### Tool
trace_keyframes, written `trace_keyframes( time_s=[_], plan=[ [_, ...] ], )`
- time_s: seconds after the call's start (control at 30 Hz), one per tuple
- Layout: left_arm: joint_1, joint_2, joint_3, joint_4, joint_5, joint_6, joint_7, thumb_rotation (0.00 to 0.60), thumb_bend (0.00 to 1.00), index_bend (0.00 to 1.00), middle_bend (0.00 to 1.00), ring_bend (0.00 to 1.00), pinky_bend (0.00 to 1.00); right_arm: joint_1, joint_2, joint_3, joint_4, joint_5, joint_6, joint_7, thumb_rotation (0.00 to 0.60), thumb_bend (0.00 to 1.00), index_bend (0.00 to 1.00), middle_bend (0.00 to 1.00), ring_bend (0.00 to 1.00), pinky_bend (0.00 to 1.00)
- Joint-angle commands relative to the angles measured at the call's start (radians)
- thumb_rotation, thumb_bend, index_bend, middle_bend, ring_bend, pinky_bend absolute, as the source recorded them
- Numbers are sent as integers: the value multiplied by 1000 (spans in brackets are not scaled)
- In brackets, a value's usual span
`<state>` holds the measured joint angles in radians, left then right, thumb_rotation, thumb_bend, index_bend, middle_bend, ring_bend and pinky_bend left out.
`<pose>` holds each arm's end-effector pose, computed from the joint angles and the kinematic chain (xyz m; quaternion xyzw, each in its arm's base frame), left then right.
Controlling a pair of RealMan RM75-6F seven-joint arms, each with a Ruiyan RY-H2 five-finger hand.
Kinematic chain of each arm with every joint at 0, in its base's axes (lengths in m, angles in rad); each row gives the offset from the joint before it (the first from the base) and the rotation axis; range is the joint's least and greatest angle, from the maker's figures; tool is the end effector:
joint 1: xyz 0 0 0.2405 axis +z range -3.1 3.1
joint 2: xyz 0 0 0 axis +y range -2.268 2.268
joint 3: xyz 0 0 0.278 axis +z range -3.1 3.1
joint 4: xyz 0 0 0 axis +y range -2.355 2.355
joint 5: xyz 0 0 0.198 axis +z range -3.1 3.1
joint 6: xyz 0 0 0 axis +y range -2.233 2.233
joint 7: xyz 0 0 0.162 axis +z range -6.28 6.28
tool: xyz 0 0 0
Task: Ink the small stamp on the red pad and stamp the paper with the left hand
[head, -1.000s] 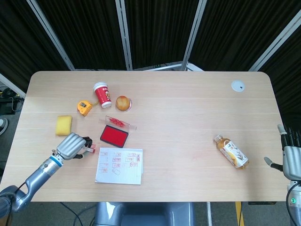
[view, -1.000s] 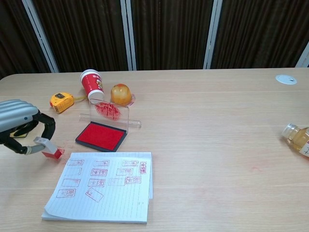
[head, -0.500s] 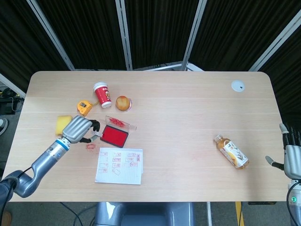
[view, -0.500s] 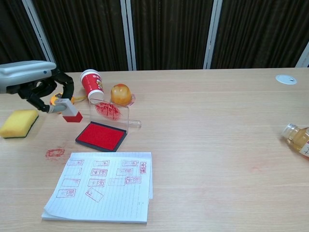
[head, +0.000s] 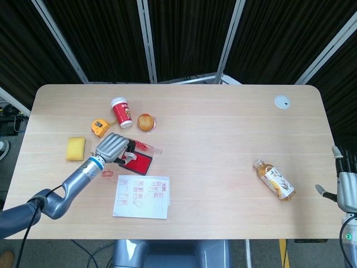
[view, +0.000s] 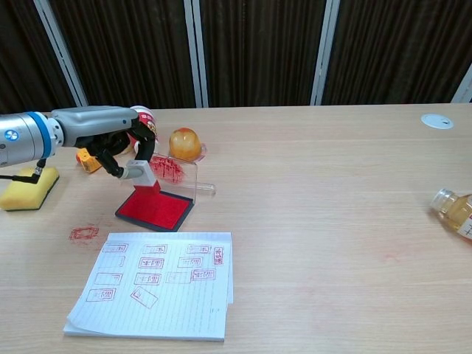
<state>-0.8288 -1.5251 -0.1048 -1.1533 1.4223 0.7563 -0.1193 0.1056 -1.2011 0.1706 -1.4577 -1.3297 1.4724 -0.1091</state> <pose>-0.1902 0.4130 -0.0090 -0.7980 -0.3589 -0.3276 0.3566 -0.3598 -0.2288 0.1970 0.5425 -0.3422 0.3457 0.6849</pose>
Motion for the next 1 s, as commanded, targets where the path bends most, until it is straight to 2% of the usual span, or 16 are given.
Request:
trace_keyframes(
  time_s=[0.03, 1.0],
  plan=[
    [-6, -18, 4, 23, -8, -12, -4, 600, 384, 583, 524, 774, 813, -1, -1, -1, 3, 0, 1, -2, 600, 0, 0, 0, 0, 0],
    [-12, -117, 50, 145, -5, -25, 34, 600, 387, 588, 532, 774, 813, 4, -7, 8, 19, 22, -15, -1, 600, 0, 0, 0, 0, 0]
  ],
)
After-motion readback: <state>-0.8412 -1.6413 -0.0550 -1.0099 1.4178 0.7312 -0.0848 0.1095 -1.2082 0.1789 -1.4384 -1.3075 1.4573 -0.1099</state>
